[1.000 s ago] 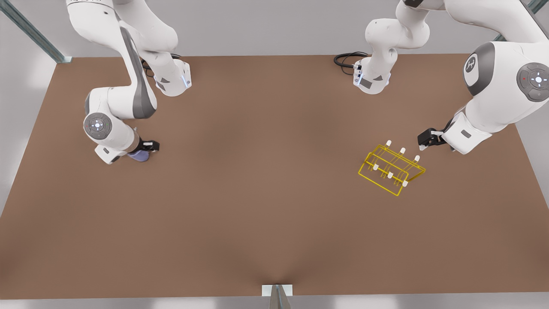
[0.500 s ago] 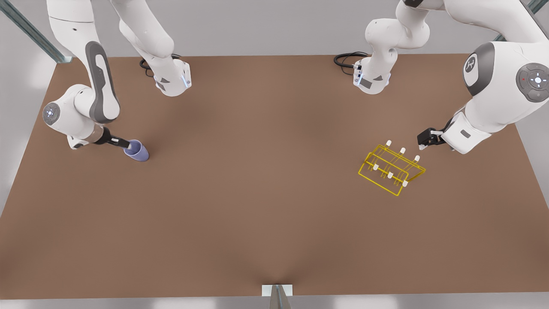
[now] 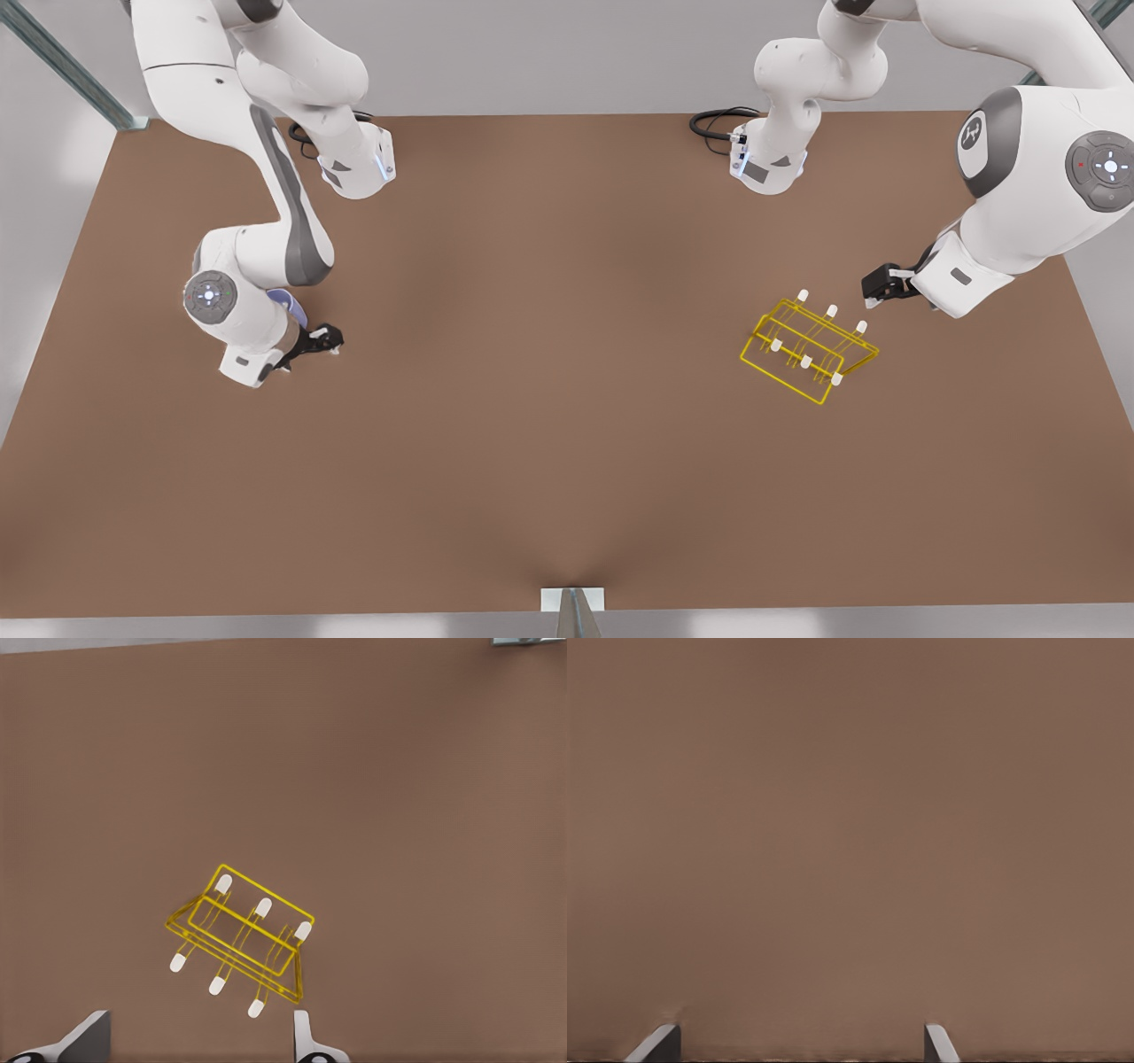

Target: Place the cup on the cup holder

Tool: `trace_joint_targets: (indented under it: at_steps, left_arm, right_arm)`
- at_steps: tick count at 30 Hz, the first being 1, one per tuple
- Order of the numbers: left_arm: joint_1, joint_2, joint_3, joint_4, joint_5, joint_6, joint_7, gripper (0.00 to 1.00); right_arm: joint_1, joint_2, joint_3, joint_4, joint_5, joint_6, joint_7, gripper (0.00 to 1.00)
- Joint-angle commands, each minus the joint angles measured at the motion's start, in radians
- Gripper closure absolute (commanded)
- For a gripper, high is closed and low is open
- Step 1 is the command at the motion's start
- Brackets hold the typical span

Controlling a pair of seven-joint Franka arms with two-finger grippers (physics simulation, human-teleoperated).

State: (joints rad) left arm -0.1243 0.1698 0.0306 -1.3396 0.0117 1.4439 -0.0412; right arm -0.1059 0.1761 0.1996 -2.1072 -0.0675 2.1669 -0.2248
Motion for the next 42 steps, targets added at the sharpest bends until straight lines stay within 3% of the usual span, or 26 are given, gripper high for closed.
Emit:
trace_joint_targets:
  at_steps: [1,4,11,33,34,35,37,39,40,42]
  left_arm:
    - [0.0,-0.001,0.0,0.0,0.001,-0.002,0.0,0.0]
    - [0.0,-0.001,0.0,0.0,0.001,-0.002,0.0,0.0]
    - [0.0,-0.001,0.0,0.0,0.001,-0.014,0.0,0.0]
    - [0.0,-0.001,0.0,-0.003,0.001,-0.016,0.0,0.0]
    - [0.0,-0.001,0.0,-0.003,0.001,-0.016,0.0,0.0]
    - [0.0,-0.001,0.0,-0.003,0.001,-0.022,0.0,0.0]
    - [-0.001,-0.001,0.0,-0.003,0.001,-0.023,0.0,0.0]
    - [-0.001,-0.001,0.0,-0.003,0.001,-0.023,-0.002,0.0]
    - [-0.001,-0.001,0.0,-0.003,0.001,-0.023,-0.002,0.0]
    - [-0.001,-0.001,0.0,-0.003,0.001,-0.023,-0.002,0.0]
  right_arm:
    - [-0.002,-0.03,-0.016,-0.114,-0.018,0.125,0.113,0.0]
    - [-0.018,-0.102,-0.06,-0.321,0.002,0.346,0.12,0.0]
    - [-0.037,-0.199,-0.103,-0.475,0.055,0.355,0.122,0.0]
    - [-0.075,-0.178,-0.123,-0.548,0.091,0.419,0.111,0.0]
    - [-0.084,-0.162,-0.123,-0.547,0.083,0.427,0.108,0.12]
    - [-0.092,-0.152,-0.124,-0.547,0.08,0.427,0.107,0.35]
    - [-0.098,-0.133,-0.124,-0.545,0.08,0.427,0.105,0.55]
    - [-0.098,-0.127,-0.124,-0.545,0.078,0.427,0.105,0.64]
    - [-0.098,-0.127,-0.124,-0.542,0.078,0.427,0.099,0.78]
    - [-0.098,-0.129,-0.124,-0.537,0.078,0.424,0.082,0.79]
